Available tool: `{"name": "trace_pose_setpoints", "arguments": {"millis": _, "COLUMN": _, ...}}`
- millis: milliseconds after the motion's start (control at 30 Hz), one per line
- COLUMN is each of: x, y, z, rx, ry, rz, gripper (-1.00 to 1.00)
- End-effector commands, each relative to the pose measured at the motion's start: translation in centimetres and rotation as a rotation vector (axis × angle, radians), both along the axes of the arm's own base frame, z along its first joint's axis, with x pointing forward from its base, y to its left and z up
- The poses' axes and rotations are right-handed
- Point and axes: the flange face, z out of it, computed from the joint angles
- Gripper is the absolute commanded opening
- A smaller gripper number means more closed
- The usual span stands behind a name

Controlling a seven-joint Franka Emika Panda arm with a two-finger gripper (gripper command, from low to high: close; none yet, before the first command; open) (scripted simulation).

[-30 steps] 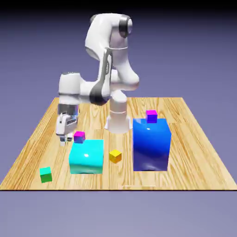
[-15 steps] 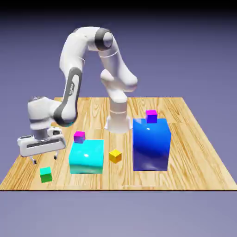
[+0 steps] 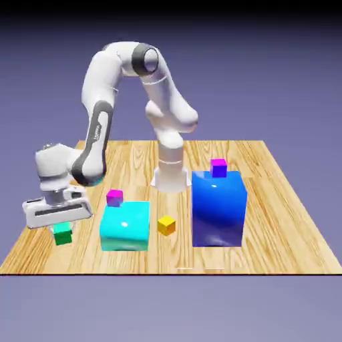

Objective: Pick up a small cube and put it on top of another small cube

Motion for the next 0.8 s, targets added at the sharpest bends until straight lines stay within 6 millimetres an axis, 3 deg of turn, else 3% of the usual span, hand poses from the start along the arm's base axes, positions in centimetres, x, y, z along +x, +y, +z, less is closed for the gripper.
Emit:
{"name": "trace_pose_setpoints", "arguments": {"millis": 0, "x": 0.8, "y": 2.0, "z": 1.3, "rx": 0.001, "ry": -0.004, "rz": 0.087, "gripper": -1.0}}
{"name": "trace_pose_setpoints", "arguments": {"millis": 167, "x": 2.8, "y": 12.3, "z": 7.5, "rx": 0.0, "ry": -0.023, "rz": 0.521, "gripper": -1.0}}
{"name": "trace_pose_setpoints", "arguments": {"millis": 367, "x": 1.3, "y": 24.6, "z": 13.9, "rx": -0.009, "ry": -0.037, "rz": 1.04, "gripper": -1.0}}
{"name": "trace_pose_setpoints", "arguments": {"millis": 567, "x": -4.0, "y": 35.5, "z": 18.9, "rx": -0.018, "ry": -0.035, "rz": 1.548, "gripper": -1.0}}
{"name": "trace_pose_setpoints", "arguments": {"millis": 767, "x": -12.0, "y": 43.7, "z": 22.3, "rx": -0.019, "ry": -0.009, "rz": 2.036, "gripper": -1.0}}
